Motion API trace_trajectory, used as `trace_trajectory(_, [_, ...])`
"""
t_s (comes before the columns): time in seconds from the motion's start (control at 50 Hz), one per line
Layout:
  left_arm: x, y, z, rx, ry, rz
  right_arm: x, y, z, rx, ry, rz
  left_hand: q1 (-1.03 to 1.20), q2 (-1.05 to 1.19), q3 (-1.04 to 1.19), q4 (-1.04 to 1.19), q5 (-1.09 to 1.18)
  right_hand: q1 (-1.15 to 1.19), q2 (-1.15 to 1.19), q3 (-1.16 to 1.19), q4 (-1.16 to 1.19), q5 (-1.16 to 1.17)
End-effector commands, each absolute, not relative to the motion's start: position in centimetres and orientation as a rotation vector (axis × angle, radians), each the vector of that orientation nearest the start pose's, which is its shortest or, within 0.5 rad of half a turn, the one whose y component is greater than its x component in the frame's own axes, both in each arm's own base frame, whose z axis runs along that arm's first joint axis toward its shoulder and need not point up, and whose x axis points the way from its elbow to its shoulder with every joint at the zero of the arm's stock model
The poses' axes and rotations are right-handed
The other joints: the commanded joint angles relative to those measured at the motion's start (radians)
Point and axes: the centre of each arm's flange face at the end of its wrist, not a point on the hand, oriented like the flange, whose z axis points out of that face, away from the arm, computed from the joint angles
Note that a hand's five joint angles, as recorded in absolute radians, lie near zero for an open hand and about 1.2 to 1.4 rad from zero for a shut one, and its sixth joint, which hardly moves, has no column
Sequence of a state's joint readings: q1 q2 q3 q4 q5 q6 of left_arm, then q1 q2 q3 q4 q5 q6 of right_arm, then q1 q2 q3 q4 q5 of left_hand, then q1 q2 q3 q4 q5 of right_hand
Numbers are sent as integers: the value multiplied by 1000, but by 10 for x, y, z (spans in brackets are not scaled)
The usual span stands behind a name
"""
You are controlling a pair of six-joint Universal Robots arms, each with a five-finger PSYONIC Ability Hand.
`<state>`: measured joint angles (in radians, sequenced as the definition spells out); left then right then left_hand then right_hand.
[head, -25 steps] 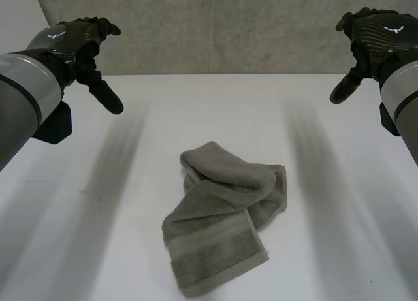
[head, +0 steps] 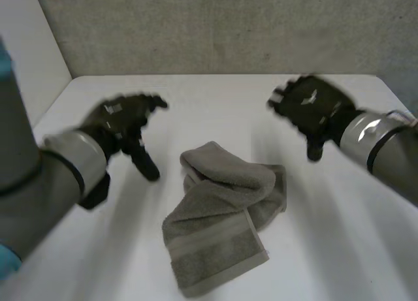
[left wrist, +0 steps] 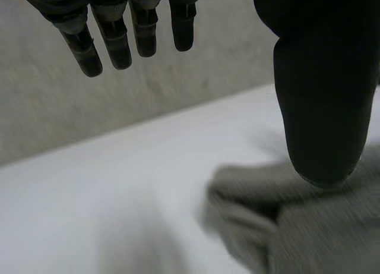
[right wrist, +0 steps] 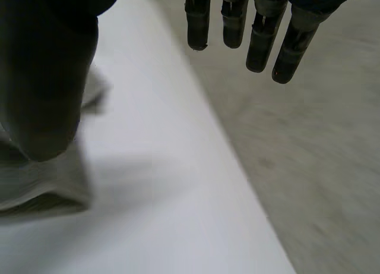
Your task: Fold the towel.
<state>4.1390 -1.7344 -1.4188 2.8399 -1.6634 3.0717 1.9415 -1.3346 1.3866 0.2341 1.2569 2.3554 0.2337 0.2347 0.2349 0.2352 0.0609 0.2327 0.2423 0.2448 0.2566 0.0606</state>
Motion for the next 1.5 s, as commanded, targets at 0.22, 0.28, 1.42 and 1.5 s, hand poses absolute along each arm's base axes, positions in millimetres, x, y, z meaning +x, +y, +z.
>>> trace_trajectory(0.22, [-291, -189, 153, 759, 2880, -1638, 295, -248, 173, -1864, 1716, -1653, 235, 234, 233, 233, 233, 80, 71, 68, 57, 78])
trace_trajectory(0.28, [-296, -189, 146, 771, 2879, -1655, 297, -249, 165, -1858, 1710, -1647, 434, 433, 433, 432, 432, 344, 335, 332, 320, 342])
trace_trajectory(1.42, [-289, -327, 206, 508, 2661, -2175, 351, -267, 225, -1279, 1939, -1481, 1163, 1162, 1161, 1161, 1161, 1164, 1154, 1151, 1140, 1161])
trace_trajectory(1.5, [-289, -350, 204, 464, 2615, -2227, 368, -276, 208, -1277, 1917, -1515, 1163, 1162, 1161, 1161, 1161, 1088, 1079, 1076, 1064, 1086])
